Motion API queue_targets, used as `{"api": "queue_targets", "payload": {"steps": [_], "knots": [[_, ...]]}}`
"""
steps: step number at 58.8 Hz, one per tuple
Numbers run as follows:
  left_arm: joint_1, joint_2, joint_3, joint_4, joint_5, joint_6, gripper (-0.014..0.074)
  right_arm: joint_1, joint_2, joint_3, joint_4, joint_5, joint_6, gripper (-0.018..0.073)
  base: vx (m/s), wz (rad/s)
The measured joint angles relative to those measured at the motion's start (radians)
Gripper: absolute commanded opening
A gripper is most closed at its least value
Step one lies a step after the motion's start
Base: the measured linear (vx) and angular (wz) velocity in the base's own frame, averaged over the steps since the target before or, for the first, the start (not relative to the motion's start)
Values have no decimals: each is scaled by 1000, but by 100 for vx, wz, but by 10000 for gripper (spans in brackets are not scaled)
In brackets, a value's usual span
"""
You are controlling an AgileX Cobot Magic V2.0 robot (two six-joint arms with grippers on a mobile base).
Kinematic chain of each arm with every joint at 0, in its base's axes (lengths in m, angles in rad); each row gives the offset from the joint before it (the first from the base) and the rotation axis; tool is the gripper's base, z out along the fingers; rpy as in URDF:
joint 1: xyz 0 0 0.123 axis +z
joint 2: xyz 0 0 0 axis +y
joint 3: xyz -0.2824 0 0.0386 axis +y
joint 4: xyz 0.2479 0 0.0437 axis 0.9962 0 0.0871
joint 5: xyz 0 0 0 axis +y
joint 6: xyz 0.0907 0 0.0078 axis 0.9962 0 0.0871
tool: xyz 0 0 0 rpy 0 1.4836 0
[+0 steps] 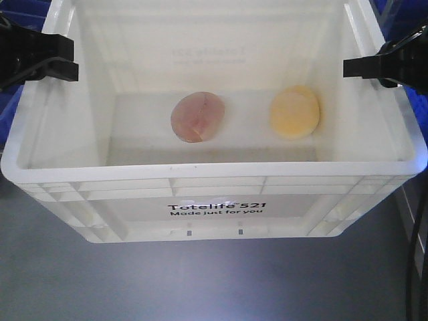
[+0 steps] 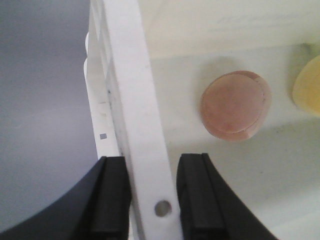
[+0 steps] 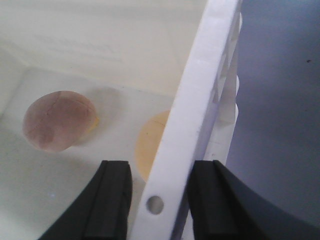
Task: Place moving items into box and shelve
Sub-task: 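Carry the crate with both grippers toward the shelving area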
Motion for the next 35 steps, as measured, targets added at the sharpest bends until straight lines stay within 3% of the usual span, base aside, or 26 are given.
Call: {"api": "queue_targets", "payload": {"steps": [35], "knots": [[0, 0, 0, 0, 15, 0, -6, 0, 0, 0, -1, 4, 0, -6, 33, -24]]}}
